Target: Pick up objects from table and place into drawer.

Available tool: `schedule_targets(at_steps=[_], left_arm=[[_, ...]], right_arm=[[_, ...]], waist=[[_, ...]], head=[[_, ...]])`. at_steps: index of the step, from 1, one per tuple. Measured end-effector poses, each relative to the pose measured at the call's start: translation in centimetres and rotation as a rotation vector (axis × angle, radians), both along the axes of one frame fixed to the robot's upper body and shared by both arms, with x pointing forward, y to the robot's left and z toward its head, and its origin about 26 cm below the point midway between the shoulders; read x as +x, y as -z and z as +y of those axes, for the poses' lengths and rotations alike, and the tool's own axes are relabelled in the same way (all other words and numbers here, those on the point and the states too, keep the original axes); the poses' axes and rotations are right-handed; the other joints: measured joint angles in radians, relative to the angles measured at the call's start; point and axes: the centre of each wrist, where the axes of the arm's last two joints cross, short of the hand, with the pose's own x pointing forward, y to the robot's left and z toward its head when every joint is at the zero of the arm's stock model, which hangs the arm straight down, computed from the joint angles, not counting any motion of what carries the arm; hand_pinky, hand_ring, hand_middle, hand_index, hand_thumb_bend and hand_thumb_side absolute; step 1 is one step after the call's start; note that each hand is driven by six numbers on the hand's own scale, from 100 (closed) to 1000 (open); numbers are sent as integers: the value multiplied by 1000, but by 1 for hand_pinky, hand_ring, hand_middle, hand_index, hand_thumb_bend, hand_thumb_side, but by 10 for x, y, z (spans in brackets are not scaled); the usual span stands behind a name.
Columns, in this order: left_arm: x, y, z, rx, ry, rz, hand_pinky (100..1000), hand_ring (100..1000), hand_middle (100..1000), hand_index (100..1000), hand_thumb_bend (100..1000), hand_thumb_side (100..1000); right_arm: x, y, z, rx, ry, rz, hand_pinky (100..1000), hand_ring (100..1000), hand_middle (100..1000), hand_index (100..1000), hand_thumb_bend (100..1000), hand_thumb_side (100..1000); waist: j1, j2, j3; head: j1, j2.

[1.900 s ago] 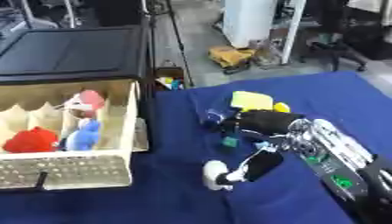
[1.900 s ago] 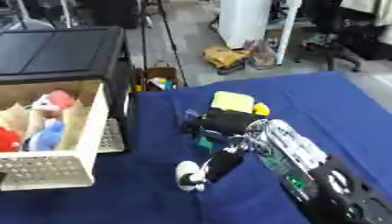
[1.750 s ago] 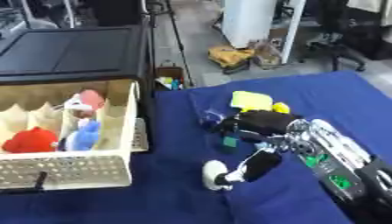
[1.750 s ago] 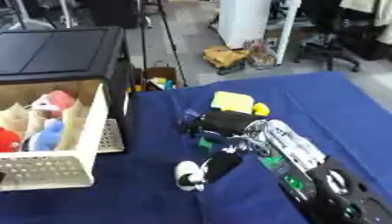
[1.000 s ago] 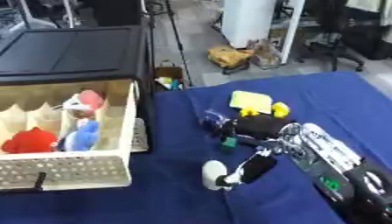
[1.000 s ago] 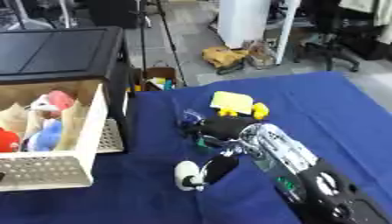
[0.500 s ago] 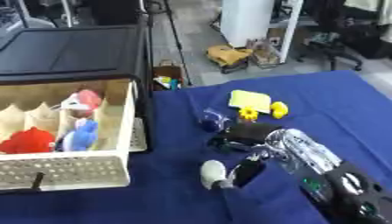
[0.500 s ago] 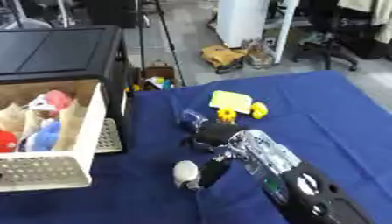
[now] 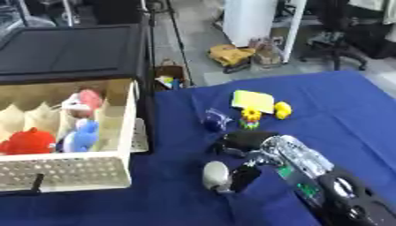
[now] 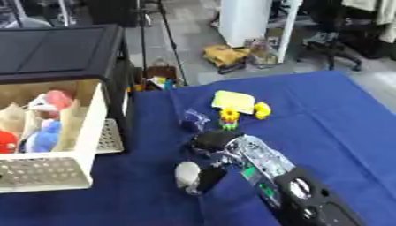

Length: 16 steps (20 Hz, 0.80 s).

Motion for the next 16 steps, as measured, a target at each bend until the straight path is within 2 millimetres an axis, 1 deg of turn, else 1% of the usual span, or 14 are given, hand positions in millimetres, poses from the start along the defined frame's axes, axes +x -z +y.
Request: schedule_targets(at_steps=[2, 5, 7, 13, 16], left_arm=[[0, 0, 0, 2, 0, 0, 794, 886, 826, 939, 496, 1000], [0, 0, 0, 4, -1, 0, 794, 887, 826, 939, 497, 1000], [0, 0, 0, 5, -1, 0, 794, 887, 827, 939, 497, 1000], [0, 0, 0, 8, -2, 0, 794, 887, 826, 939, 497, 1000], [0, 1, -1, 9, -3, 0, 794, 887, 826, 939, 497, 1000]], right_arm=[[1, 3, 0, -3, 5, 3, 732, 886, 712, 911, 525, 641], [3, 6, -2, -11, 14, 3, 733, 888, 709, 906, 512, 638], [4, 8, -3, -16, 19, 0, 732, 887, 697, 887, 503, 634], [5, 10, -4, -19, 20, -7, 726, 876, 610, 824, 475, 639], [6, 10, -4, -18, 19, -7, 725, 874, 591, 814, 474, 633]], waist=[[0, 0, 1], [0, 2, 1], [0, 2, 1], [1, 4, -1], [3, 4, -1]], head=[[0, 0], [0, 0], [0, -1], [0, -1], [0, -1]])
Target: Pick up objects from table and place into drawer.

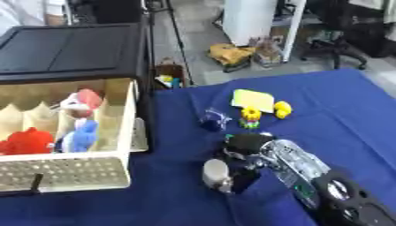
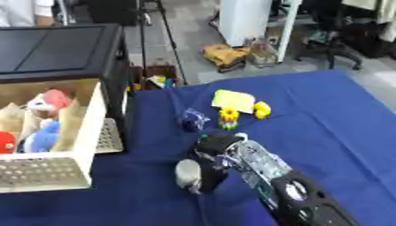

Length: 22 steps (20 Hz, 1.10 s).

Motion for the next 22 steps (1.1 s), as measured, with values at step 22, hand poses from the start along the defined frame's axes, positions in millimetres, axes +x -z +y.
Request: schedule_targets(at_steps=[22], left_arm=[[0, 2, -2, -2, 3, 3, 793, 887, 827, 939, 499, 1000]], right_arm=[[4, -2, -3, 65, 18, 104, 718, 847, 519, 816, 497, 641]], waist=[[0, 0, 3]], head=[[5, -7]])
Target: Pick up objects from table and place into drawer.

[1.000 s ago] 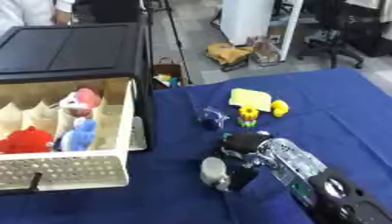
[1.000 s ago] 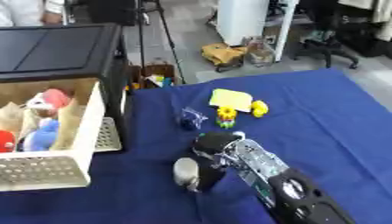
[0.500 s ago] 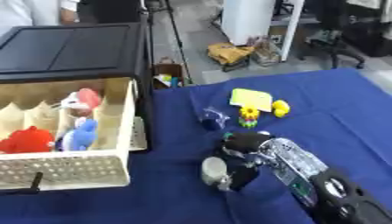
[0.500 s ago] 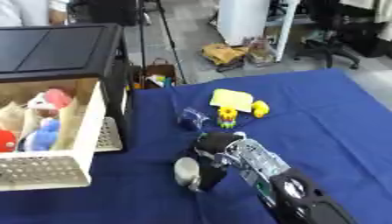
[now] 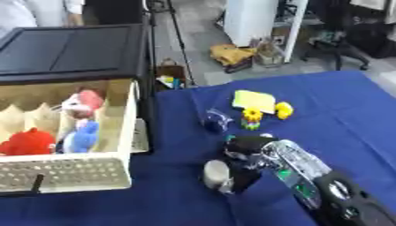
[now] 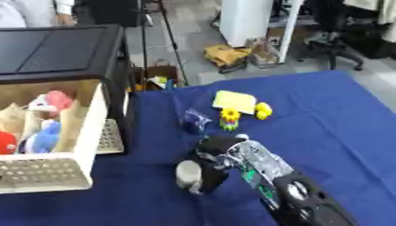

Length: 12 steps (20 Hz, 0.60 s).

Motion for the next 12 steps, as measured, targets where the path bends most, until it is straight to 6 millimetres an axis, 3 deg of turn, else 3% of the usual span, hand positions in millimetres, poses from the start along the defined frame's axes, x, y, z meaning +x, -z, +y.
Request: schedule_targets(at_steps=[12], left_arm=[[0, 1, -1, 4, 2, 5, 794, 888, 828, 939, 500, 1000]], right_arm=[[0, -2, 2, 9, 5, 14, 714, 818, 445, 705, 461, 575]], waist=[[-1, 0, 2]], head=[[1, -9]])
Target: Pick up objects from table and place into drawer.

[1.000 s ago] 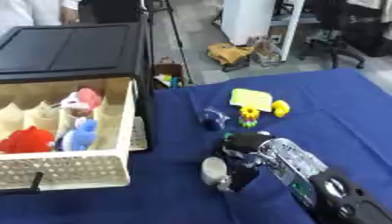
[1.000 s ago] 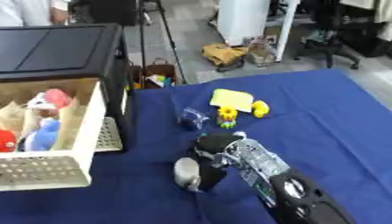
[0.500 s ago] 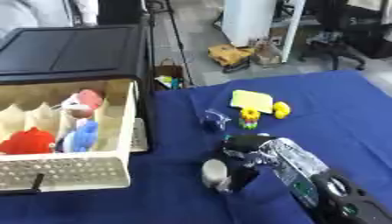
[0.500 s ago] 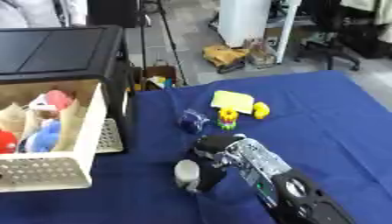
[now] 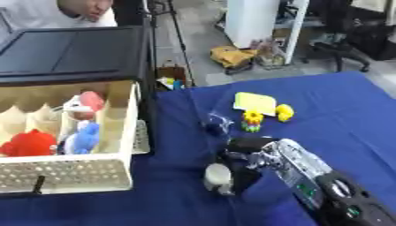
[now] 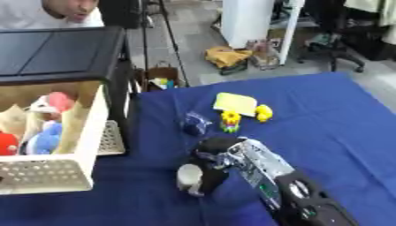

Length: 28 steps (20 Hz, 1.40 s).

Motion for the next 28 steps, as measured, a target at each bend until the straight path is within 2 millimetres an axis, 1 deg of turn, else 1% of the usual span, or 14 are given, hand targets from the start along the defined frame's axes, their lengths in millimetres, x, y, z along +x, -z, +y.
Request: schedule_targets(at_steps=[2, 5, 10, 14, 19, 23, 28], left_arm=[[0, 0, 0, 1, -1, 2, 794, 889, 828, 939, 500, 1000], [-1, 1, 0, 2, -1, 3, 793, 888, 828, 939, 501, 1000], [-1, 2, 0, 6, -3, 6, 793, 887, 828, 938, 498, 1000], [-1, 2, 0, 7, -2, 8, 793, 887, 828, 938, 497, 1000], [-1, 3, -1, 4, -2, 9, 793, 887, 828, 938, 498, 1000], [-2, 4, -1, 4, -2, 11, 793, 886, 828, 938, 497, 1000], [-3, 5, 0, 4, -4, 16, 793, 885, 827, 938, 497, 1000]], right_arm=[[0, 0, 0, 1, 0, 0, 713, 805, 420, 678, 459, 550], [1, 1, 1, 3, 1, 1, 711, 795, 409, 666, 450, 518], [2, 1, 1, 11, 4, -6, 704, 773, 385, 640, 394, 499], [1, 1, 1, 25, 2, -8, 698, 760, 371, 622, 343, 508], [-1, -2, 3, 63, -7, -4, 693, 748, 359, 620, 313, 530], [-6, -10, 6, 95, -20, -15, 691, 741, 352, 611, 307, 537], [-11, -28, 8, 127, -50, -47, 693, 741, 351, 610, 304, 546]], waist=[[0, 0, 0], [0, 0, 1], [0, 0, 4], [0, 0, 4], [0, 0, 2], [0, -1, 1], [-3, -7, 0]], head=[[0, -1], [0, -1], [0, -1], [1, -1], [3, -1], [4, -1], [4, -1]])
